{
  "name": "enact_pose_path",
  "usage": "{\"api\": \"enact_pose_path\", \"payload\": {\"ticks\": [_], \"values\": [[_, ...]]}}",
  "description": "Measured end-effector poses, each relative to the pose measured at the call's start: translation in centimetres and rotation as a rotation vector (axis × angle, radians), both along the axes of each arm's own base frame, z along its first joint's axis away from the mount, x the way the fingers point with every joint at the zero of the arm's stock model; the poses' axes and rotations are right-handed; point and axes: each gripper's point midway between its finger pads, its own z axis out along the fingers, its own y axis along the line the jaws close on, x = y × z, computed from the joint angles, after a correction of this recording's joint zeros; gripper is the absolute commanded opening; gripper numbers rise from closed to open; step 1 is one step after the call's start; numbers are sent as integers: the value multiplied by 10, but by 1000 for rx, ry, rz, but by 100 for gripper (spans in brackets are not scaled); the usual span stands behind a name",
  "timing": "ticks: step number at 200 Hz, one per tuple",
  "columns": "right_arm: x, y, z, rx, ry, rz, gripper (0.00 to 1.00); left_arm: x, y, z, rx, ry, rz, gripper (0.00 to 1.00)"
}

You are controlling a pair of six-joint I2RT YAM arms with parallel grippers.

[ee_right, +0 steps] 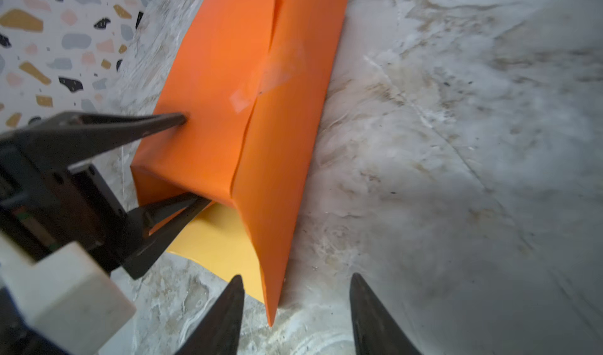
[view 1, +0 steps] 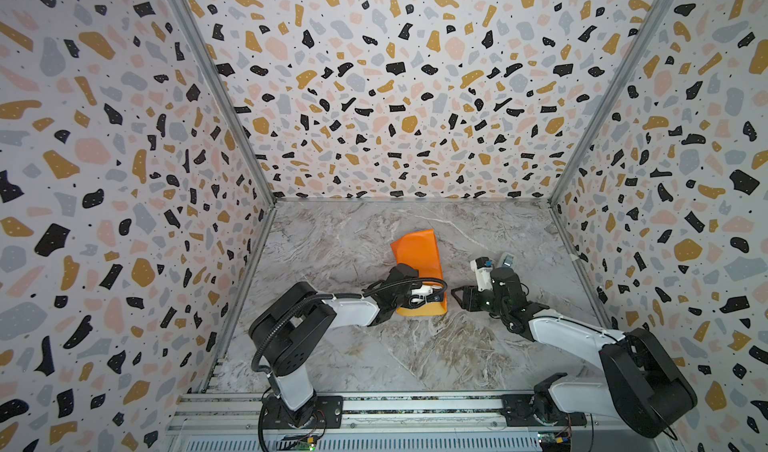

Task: Wrap a gift box in wrapping paper
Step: Fold the third fold of the wrapping paper on the gift box, then fold the wrapping paper around the gift box.

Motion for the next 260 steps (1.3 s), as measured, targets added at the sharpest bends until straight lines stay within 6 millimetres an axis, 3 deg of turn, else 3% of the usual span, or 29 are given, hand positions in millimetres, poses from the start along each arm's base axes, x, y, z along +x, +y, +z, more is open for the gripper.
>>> {"api": "enact_pose_path", "payload": {"ticks": [42,81,186,260], "values": [[7,7,-19,-11,67,28,34,1,0,0,0,-4,4,67],[6,14,-31,-4,102,52,33,1,0,0,0,-4,3,67],[6,40,-24,42,82,107,29,1,0,0,1,-5,5,66],[9,47,-18,58,66,112,25,1,0,-1,2,-5,5,66]]}}
